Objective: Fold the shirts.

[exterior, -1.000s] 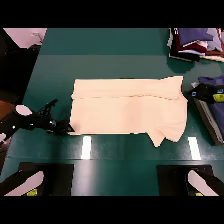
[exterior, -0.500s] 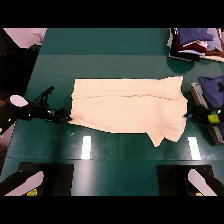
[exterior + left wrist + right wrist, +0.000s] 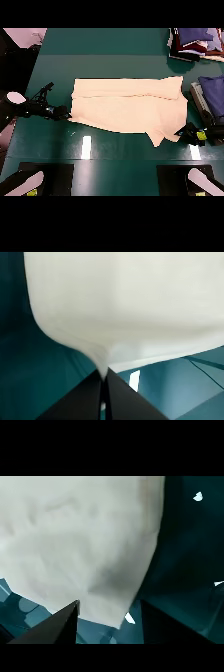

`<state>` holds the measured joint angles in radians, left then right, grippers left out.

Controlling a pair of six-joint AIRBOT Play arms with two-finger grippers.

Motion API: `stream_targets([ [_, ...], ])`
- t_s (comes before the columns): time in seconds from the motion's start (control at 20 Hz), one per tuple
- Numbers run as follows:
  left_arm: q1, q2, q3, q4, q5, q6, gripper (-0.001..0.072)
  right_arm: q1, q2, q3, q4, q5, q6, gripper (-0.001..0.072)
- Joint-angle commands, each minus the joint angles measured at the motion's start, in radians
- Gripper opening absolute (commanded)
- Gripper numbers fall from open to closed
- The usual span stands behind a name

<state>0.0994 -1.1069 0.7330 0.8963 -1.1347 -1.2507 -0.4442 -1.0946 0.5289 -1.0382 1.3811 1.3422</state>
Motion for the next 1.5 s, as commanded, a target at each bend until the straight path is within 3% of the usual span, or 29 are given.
stream_targets([
  [0.0, 0.000, 0.000, 0.002, 0.000, 0.000, 0.002, 0.0026, -0.002, -0.039, -0.001, 0.000, -0.008, -0.006, 0.0426],
  [0.1, 0.000, 0.000, 0.002, 0.009, -0.003, 0.002, 0.0025, 0.023, -0.029, -0.001, -0.003, -0.005, -0.054, 0.0050],
  [0.15, 0.000, 0.001, 0.002, 0.025, -0.011, 0.002, 0.0024, 0.045, -0.008, -0.001, -0.004, -0.005, -0.060, 0.0014],
  [0.35, 0.001, 0.056, 0.002, 0.172, -0.119, -0.018, 0.0023, 0.123, 0.144, 0.013, -0.057, 0.030, -0.039, 0.0013],
  [0.55, 0.001, 0.256, 0.002, 0.356, -0.233, -0.059, 0.0024, 0.163, 0.334, 0.101, -0.209, 0.216, 0.055, 0.0012],
  [0.7, 0.001, 0.378, 0.002, 0.352, -0.394, -0.067, 0.0025, 0.162, 0.467, 0.166, -0.246, 0.318, 0.100, 0.0012],
  [0.85, 0.001, 0.428, 0.002, 0.251, -0.402, -0.111, 0.0024, 0.162, 0.550, 0.220, -0.235, 0.331, 0.115, 0.0012],
  [1.0, 0.001, 0.392, 0.003, 0.128, -0.295, -0.093, 0.0024, 0.164, 0.481, 0.304, -0.189, 0.294, 0.108, 0.0012],
  [1.3, 0.001, 0.202, 0.045, 0.128, -0.066, -0.077, 0.0024, 0.336, 0.084, 0.546, -0.166, 0.089, 0.086, 0.0012],
  [1.45, 0.001, 0.078, 0.137, 0.129, 0.018, -0.077, 0.0024, 0.385, -0.108, 0.671, -0.164, 0.058, 0.090, 0.0012],
])
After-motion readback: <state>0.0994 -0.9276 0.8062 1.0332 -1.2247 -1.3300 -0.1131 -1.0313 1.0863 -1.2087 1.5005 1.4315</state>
